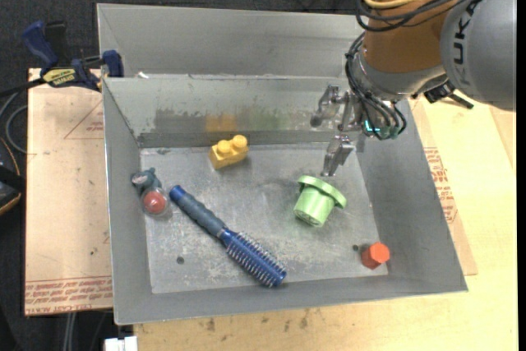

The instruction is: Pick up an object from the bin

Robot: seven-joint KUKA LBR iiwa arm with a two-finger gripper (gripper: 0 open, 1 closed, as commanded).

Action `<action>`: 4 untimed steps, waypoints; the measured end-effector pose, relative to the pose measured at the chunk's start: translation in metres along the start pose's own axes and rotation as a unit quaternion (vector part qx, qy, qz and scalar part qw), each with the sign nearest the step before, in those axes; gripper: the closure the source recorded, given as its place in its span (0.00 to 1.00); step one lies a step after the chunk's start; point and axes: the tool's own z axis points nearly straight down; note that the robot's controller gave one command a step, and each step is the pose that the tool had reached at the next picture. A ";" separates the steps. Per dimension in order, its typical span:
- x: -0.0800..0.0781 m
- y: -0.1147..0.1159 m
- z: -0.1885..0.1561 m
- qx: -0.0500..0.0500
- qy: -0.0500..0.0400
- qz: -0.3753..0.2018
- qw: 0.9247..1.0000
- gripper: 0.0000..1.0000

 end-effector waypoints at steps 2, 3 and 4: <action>0.020 -0.077 0.112 0.002 -0.006 -0.118 0.993 0.00; 0.010 -0.025 0.091 0.000 -0.006 -0.151 0.988 0.00; 0.007 -0.057 0.141 -0.002 -0.007 -0.124 0.992 0.00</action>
Offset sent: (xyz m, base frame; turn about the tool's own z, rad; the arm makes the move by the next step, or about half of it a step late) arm -0.0405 -0.0508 -0.1433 -0.0393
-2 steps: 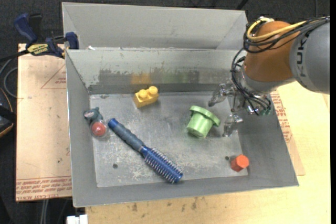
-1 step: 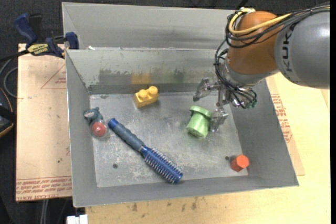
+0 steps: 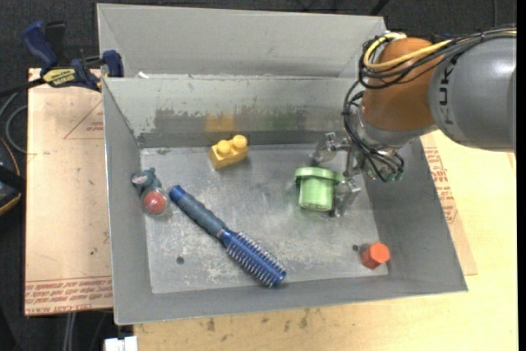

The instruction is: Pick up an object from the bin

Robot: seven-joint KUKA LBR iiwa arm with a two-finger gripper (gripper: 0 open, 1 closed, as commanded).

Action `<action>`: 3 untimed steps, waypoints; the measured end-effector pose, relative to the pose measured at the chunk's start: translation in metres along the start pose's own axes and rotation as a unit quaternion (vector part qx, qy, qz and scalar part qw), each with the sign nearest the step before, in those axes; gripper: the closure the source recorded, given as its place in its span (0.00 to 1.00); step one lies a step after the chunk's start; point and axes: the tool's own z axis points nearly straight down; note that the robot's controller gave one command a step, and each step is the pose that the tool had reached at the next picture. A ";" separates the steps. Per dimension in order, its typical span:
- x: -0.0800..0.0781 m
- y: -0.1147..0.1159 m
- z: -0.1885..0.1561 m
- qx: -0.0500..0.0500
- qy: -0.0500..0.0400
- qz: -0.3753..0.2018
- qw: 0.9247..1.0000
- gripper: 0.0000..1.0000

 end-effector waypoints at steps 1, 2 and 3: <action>0.000 0.025 -0.004 0.006 -0.002 0.065 0.998 0.00; -0.001 0.026 -0.006 0.005 -0.005 0.066 0.998 1.00; -0.005 0.026 -0.127 0.003 -0.001 0.066 0.998 1.00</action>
Offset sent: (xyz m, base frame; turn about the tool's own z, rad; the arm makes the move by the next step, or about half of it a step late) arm -0.0115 0.0265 -0.0024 0.1309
